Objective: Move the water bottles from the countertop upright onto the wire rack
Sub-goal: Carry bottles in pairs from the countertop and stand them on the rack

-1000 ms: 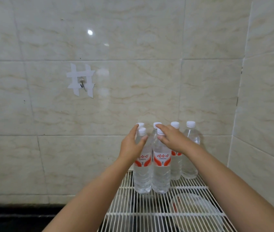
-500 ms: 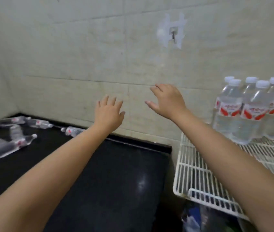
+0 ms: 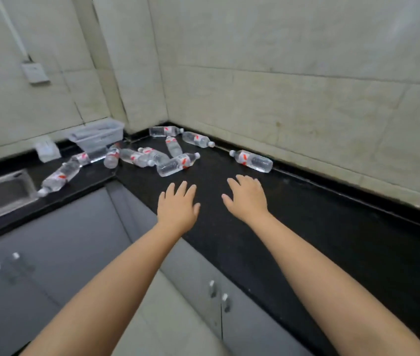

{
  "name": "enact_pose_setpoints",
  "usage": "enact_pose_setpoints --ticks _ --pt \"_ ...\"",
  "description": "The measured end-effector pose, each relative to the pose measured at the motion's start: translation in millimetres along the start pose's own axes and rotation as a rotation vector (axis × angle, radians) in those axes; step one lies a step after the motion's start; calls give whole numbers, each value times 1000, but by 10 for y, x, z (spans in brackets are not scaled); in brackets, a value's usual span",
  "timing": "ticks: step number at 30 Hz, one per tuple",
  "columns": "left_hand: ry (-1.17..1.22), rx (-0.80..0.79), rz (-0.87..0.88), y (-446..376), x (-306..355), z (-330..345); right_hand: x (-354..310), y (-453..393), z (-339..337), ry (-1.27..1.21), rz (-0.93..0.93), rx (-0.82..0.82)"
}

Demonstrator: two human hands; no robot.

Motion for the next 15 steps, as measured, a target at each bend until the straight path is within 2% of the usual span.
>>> enact_pose_setpoints --ticks 7,15 --pt "50 -74 -71 -419 -870 500 -410 -640 774 -6 15 -95" --pt "50 -174 -29 -1775 -1578 972 -290 -2048 1393 -10 148 -146"
Point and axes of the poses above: each hand's wrist, its own y-axis away from the middle knuckle, its own z-axis out of the palm, x = y × z, the point moved 3 cm from there along -y, towards the middle knuckle, and after that the axes turned 8 degrees about z, right-handed, at the moved point
